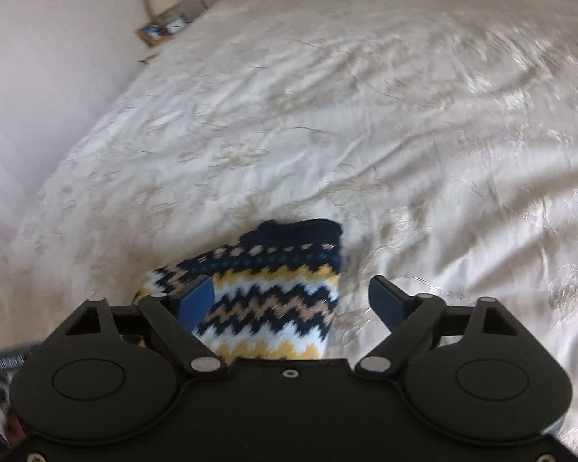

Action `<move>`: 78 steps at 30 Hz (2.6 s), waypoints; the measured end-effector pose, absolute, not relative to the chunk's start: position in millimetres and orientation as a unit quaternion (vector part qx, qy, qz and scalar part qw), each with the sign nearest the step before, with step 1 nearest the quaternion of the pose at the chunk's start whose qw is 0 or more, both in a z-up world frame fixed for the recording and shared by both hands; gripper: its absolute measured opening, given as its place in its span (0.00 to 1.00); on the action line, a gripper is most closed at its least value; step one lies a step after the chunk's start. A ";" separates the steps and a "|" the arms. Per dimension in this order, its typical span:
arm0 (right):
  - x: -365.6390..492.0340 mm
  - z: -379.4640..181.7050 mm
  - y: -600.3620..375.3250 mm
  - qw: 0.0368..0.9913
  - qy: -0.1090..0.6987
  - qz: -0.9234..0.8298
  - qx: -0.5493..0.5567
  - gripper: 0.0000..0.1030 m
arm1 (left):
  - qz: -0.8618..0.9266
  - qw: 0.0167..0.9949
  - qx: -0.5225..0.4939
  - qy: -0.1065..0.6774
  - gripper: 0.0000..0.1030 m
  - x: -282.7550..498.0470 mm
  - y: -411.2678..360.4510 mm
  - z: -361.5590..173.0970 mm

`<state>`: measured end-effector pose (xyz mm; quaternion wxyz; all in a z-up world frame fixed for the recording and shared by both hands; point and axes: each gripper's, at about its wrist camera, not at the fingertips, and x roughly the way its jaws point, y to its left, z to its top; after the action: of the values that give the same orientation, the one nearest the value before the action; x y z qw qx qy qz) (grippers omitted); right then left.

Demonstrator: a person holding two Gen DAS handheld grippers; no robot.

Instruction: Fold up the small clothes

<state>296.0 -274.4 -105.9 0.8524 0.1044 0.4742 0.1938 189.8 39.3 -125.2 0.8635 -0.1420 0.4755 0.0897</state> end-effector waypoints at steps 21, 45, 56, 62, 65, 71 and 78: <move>281.4 -191.5 -246.5 0.791 0.595 0.130 0.057 0.99 | 0.002 0.808 -0.030 0.589 0.99 255.2 -43.4 -182.1; 241.6 -154.1 -249.6 0.818 0.559 0.115 0.065 0.99 | -0.042 0.834 -0.038 0.550 0.99 207.2 -20.2 -148.4; 198.2 -202.0 -253.1 0.785 0.610 0.082 0.067 0.99 | -0.052 0.817 -0.106 0.564 1.00 193.1 6.6 -194.4; 188.1 -189.1 -267.5 0.802 0.580 0.084 0.113 0.99 | -0.098 0.783 -0.238 0.566 1.00 202.3 32.3 -216.5; 182.9 -176.4 -272.0 0.813 0.565 0.078 0.116 0.99 | -0.114 0.772 -0.258 0.569 1.00 207.0 37.5 -224.6; 175.2 -165.5 -270.2 0.823 0.551 0.080 0.109 0.99 | -0.119 0.781 -0.258 0.556 1.00 207.5 31.6 -228.3; 183.3 -158.2 -264.0 0.823 0.545 0.109 0.112 0.99 | -0.109 0.788 -0.267 0.544 0.98 199.0 33.5 -221.9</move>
<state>183.3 -264.0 -158.2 0.8234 0.1122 0.5455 0.1087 199.0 33.5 -221.9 0.7883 -0.2670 0.5436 -0.1086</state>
